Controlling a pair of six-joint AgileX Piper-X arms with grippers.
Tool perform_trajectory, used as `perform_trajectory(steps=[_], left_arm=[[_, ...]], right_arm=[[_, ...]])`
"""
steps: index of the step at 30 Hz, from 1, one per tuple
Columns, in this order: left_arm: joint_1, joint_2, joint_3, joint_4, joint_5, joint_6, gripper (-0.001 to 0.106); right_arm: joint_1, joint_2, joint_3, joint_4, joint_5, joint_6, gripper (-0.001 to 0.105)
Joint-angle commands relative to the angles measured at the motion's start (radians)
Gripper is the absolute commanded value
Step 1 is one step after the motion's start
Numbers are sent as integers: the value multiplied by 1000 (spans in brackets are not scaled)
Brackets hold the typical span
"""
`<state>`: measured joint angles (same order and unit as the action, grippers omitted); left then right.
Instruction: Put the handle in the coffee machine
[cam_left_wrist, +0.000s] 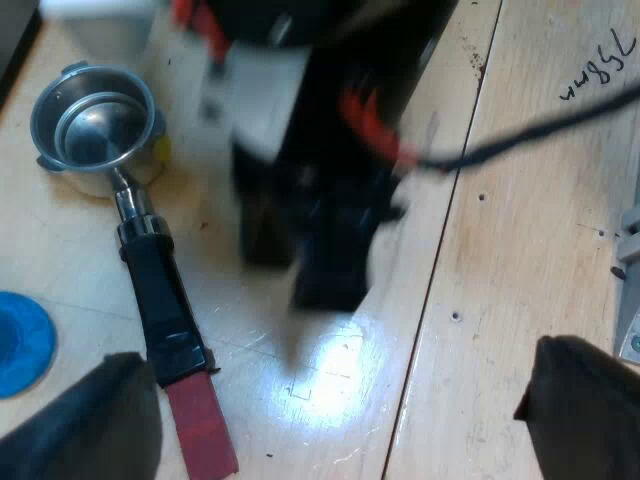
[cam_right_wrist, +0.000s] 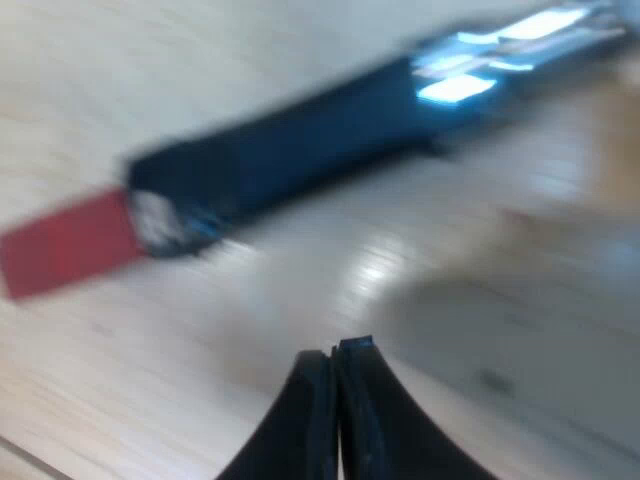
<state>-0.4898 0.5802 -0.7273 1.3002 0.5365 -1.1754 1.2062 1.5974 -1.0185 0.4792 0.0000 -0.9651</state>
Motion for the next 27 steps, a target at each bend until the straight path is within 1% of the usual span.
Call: perform_trajectory(steps=[1,2,4,5,6,7,8,9,10,15,16,18,19,21,22,24,26,27], left_arm=[[1,-3,-9,-4,-9,0,75],[1,-3,-9,-5,-9,0,75],[1,-3,-9,-12,-9,0,75],[1,-3,-9,-16,-9,0,75],[1,-3,-9,-17,-9,0,75],[1,-3,-9,-20,-9,0,75],[1,-3,-9,-28,-9,0,75],[1,-3,-9,-29,-9,0,75],[1,-3,-9,-33,-9,0,75],[1,-3,-9,-49,-9,-2,75],[1,-3,-9,-50,-9,-2,75],[1,-3,-9,-50,-9,-6,75],[1,-3,-9,-50,-9,-12,75],[1,-3,-9,-50,-9,-13,75],[1,-3,-9,-55,-9,-17,75],[1,-3,-9,-64,-9,-31,75],[1,-3,7,-104,-12,-78,76],[1,-3,10,-108,-13,-82,76]], right_arm=[[-4,-71,-6,190,79,-74,7],[-4,-98,-6,232,107,-91,15],[-4,-124,-6,268,137,-116,27],[-4,-146,-6,293,158,-130,36],[-4,-170,-6,314,174,-144,53],[-4,-189,-6,323,184,-165,65],[-4,-203,-6,324,187,-185,73],[-6,-215,-6,324,191,-196,75],[-10,-230,-6,321,190,-224,78],[-51,-252,-11,317,166,-232,78],[-76,-252,-15,317,144,-245,78],[-89,-252,-17,312,135,-260,78],[-113,-252,-21,298,113,-292,78],[-131,-252,-26,290,94,-313,78],[-178,-252,-30,241,56,-363,78],[-194,-245,-35,226,39,-382,78],[-216,-226,-47,220,39,-413,78],[-220,-223,-50,220,39,-416,78]])
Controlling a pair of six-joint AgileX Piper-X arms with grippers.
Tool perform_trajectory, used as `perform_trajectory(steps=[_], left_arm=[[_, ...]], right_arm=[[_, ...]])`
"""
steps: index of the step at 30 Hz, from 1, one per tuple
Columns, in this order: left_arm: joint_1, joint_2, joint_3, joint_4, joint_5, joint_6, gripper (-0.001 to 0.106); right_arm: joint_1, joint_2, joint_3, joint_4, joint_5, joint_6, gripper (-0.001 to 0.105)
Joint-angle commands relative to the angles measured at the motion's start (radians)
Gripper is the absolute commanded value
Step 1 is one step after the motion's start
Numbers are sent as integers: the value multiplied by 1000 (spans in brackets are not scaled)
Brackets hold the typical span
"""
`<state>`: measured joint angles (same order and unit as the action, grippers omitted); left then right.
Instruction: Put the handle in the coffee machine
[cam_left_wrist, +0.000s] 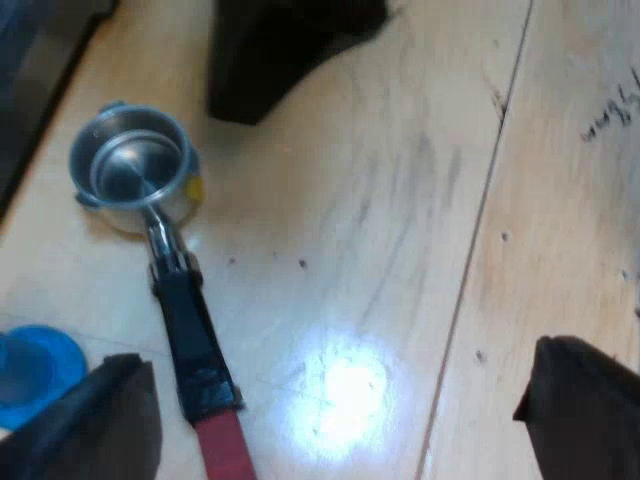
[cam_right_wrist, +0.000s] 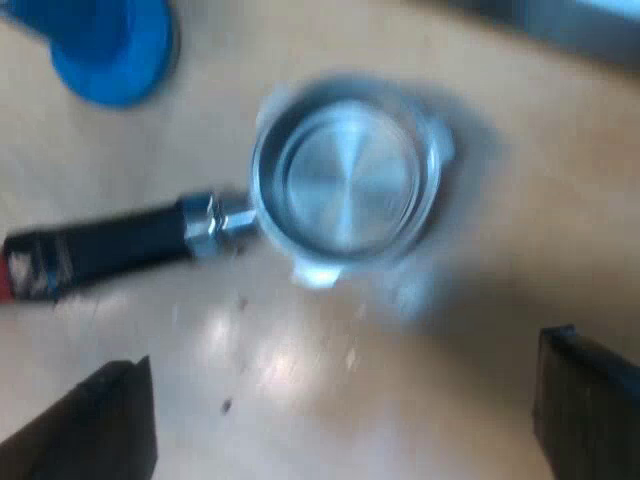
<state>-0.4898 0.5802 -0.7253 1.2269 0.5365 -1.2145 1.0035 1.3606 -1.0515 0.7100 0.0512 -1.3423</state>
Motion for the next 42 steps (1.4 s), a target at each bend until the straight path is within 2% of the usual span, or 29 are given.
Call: perform_trajectory(steps=[1,5,10,14,23,28,29,42], left_arm=[[1,-3,18,-44,-23,-46,77],[1,-3,47,-42,-58,-46,81],[1,-3,60,-43,-58,-46,81],[1,-3,60,-43,-58,-46,81],[1,-3,60,-43,-54,-46,81],[1,-3,60,-43,-54,-46,81],[1,-3,60,-43,-54,-46,81],[1,-3,60,-43,-54,-46,81]], right_arm=[[-25,30,-30,-11,-19,-58,78],[-35,77,-66,-11,-41,-101,78],[-37,158,-113,-11,-58,-148,78],[-37,219,-154,-11,-77,-233,78],[-37,327,-221,5,-68,-315,78],[-37,358,-221,25,-40,-335,78],[-37,368,-221,29,-4,-338,78],[-44,408,-219,29,-12,-338,78]])
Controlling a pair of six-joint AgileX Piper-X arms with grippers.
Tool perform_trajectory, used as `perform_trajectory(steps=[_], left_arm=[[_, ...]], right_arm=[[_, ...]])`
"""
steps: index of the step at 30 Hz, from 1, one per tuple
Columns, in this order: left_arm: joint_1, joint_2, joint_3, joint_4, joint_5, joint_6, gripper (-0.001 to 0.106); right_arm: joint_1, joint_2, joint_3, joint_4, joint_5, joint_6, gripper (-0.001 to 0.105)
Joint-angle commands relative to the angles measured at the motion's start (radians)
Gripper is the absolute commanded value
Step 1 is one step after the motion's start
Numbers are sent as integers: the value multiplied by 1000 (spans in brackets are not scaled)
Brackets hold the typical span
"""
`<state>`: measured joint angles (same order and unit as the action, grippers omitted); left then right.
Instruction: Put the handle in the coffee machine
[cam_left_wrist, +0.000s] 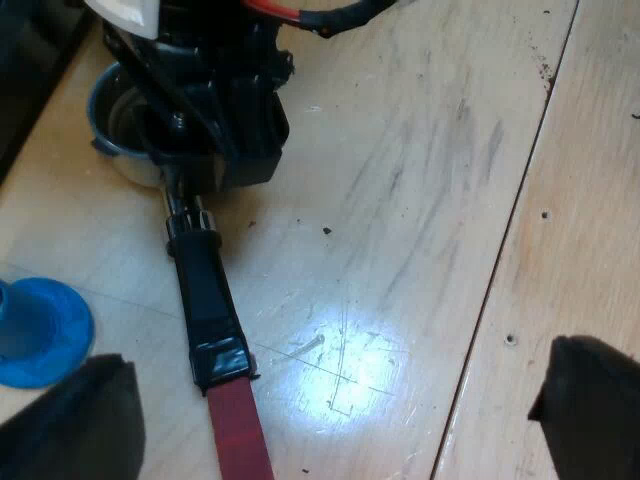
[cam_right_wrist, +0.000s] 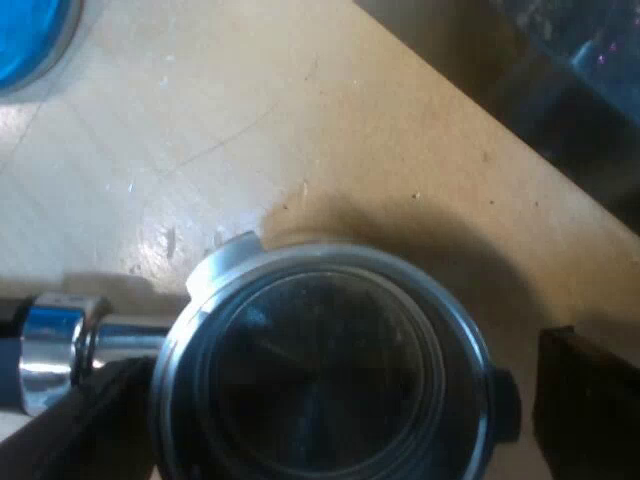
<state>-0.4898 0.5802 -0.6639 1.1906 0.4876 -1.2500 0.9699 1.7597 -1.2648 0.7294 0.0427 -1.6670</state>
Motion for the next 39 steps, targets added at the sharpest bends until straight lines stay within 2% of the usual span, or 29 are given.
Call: perform_trajectory(steps=[1,6,20,21,22,23,24,26,27,29,30,39], left_arm=[[1,-3,-1,-6,-5,-10,81],[1,-3,-1,-6,-5,-10,81],[1,-3,-1,-6,-5,-10,81],[1,-3,-1,-6,-5,-10,81],[1,-3,-1,-6,-5,-10,81],[1,-3,-1,-6,-5,-8,81],[1,-3,-1,-6,-5,-8,81],[1,-3,-1,-6,-5,-6,81],[1,-3,-1,-6,-5,-6,81],[1,-3,-1,-6,-5,-6,81],[1,-3,-1,-6,-5,-6,81],[1,-3,-1,-6,-5,-1,81]], right_arm=[[-13,9,-6,9,-3,-15,78],[-12,9,-6,9,-3,-39,78],[-12,9,-6,-35,-3,-33,78],[-12,9,-6,-33,-26,-34,77],[-12,9,-6,-30,-31,-30,72],[-12,9,-6,-25,-31,-10,61],[-12,9,-6,-23,-31,-3,56],[-12,9,-6,-17,-34,12,33],[-12,9,-6,-15,-35,13,29],[-12,7,-6,-3,-66,43,4],[-12,6,-6,1,-72,56,0],[-12,-69,-6,121,-61,154,0]])
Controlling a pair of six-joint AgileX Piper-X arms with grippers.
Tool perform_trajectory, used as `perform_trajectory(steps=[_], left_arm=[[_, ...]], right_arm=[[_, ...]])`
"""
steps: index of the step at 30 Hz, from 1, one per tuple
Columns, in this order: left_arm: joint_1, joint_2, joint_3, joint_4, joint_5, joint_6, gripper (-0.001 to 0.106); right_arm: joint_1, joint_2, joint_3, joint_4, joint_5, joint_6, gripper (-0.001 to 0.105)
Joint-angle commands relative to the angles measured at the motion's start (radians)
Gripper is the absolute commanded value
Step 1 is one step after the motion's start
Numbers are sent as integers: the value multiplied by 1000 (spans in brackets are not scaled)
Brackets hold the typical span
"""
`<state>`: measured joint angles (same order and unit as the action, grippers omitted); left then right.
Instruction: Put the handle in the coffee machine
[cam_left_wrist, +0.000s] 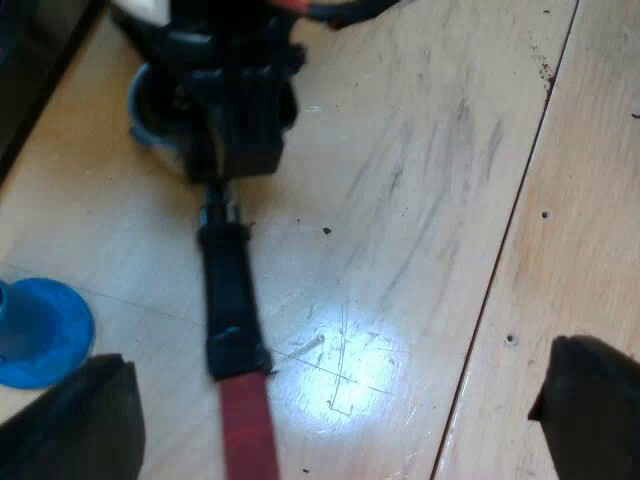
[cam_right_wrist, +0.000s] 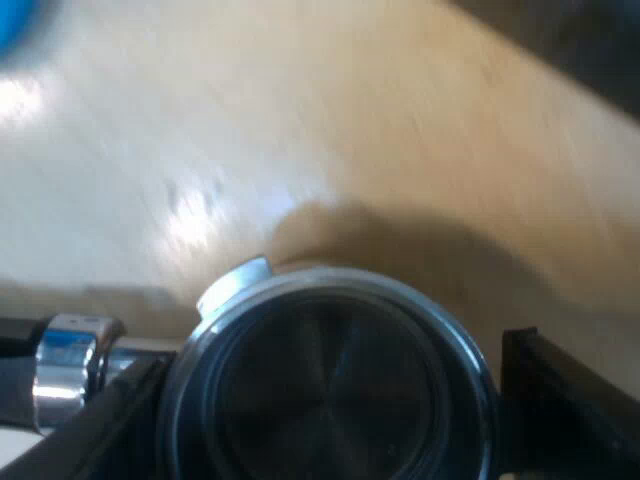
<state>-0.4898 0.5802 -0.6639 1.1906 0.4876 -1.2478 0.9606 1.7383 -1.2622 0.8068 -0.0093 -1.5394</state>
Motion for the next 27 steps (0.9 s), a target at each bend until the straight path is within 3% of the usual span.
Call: perform_trajectory(steps=[1,7,13,20,27], left_arm=[[1,-3,-1,-6,-5,-4,81],[1,-3,-1,-28,24,-4,81],[1,-3,-1,-52,80,-4,81],[1,-3,-1,-52,146,169,81],[1,-3,-1,-57,146,238,81]], right_arm=[[-3,-64,-8,61,-4,46,0],[0,-140,-8,127,9,112,0],[2,-225,-8,217,9,119,0],[2,-337,-8,291,30,131,0],[2,-412,-8,307,29,167,0]])
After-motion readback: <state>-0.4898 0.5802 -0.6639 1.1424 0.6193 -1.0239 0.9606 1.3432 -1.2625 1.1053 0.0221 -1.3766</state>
